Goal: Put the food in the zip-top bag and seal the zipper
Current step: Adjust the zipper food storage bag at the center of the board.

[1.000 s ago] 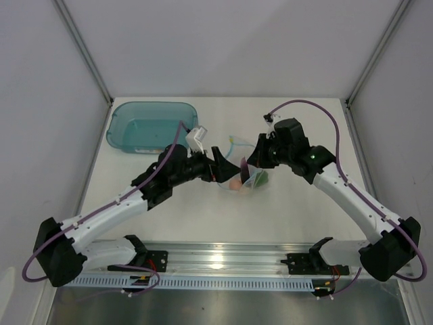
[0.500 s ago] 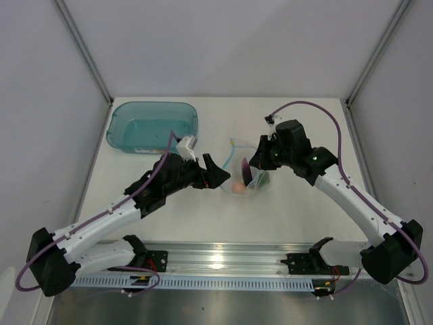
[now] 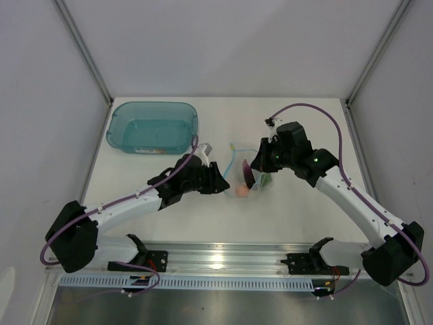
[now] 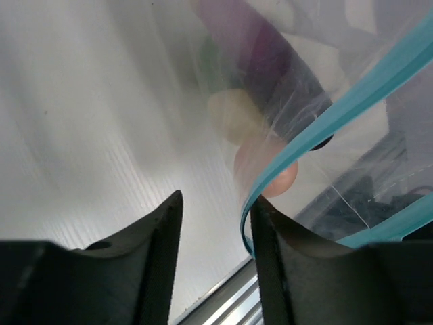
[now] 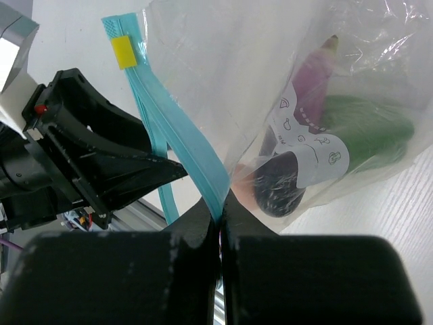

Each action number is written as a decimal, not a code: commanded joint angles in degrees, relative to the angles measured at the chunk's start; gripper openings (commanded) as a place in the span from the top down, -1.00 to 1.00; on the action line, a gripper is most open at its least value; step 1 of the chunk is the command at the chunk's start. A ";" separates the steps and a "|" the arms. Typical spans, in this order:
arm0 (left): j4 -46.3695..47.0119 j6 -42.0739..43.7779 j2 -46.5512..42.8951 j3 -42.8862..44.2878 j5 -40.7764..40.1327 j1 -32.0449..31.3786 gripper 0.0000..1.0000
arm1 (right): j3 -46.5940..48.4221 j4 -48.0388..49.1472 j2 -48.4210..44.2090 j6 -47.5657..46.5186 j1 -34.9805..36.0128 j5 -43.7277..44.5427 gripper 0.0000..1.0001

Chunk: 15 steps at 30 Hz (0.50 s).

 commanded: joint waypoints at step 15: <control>3.40 2.38 3.82 15.69 17.28 0.37 0.99 | 4.08 -7.88 -3.06 -6.14 -0.61 9.27 1.00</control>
